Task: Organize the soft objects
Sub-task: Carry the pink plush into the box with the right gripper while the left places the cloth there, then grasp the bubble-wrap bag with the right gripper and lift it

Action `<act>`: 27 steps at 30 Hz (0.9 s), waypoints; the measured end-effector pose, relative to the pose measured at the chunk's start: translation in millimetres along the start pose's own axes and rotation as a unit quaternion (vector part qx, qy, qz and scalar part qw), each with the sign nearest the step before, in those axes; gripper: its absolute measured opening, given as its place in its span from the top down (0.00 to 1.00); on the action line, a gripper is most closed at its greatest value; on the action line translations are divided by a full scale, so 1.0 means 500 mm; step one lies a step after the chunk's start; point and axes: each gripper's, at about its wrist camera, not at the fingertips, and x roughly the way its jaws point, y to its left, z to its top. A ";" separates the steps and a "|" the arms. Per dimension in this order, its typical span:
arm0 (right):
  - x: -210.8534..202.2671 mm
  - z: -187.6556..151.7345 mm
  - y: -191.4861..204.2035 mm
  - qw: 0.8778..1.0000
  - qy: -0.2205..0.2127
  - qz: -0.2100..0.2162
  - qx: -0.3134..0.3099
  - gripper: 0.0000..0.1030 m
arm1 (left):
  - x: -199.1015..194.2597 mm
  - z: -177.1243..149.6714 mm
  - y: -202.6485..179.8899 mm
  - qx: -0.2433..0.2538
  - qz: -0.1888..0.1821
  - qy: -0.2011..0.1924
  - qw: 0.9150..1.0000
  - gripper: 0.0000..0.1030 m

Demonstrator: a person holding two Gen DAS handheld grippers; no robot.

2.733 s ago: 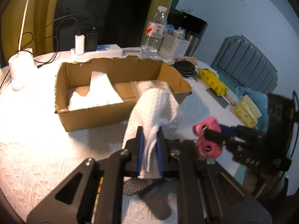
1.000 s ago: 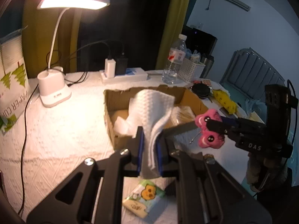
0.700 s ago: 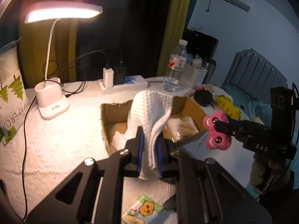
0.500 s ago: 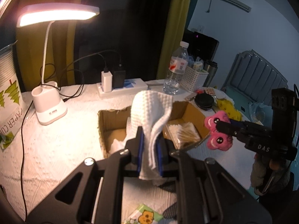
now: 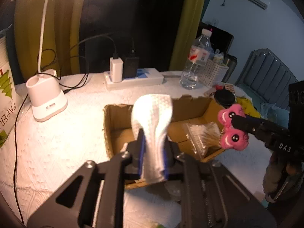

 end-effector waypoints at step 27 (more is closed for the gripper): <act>0.017 -0.012 0.057 1.000 0.012 -0.015 -0.022 0.43 | -0.058 -0.019 -0.011 0.024 -0.005 -0.041 0.999 0.19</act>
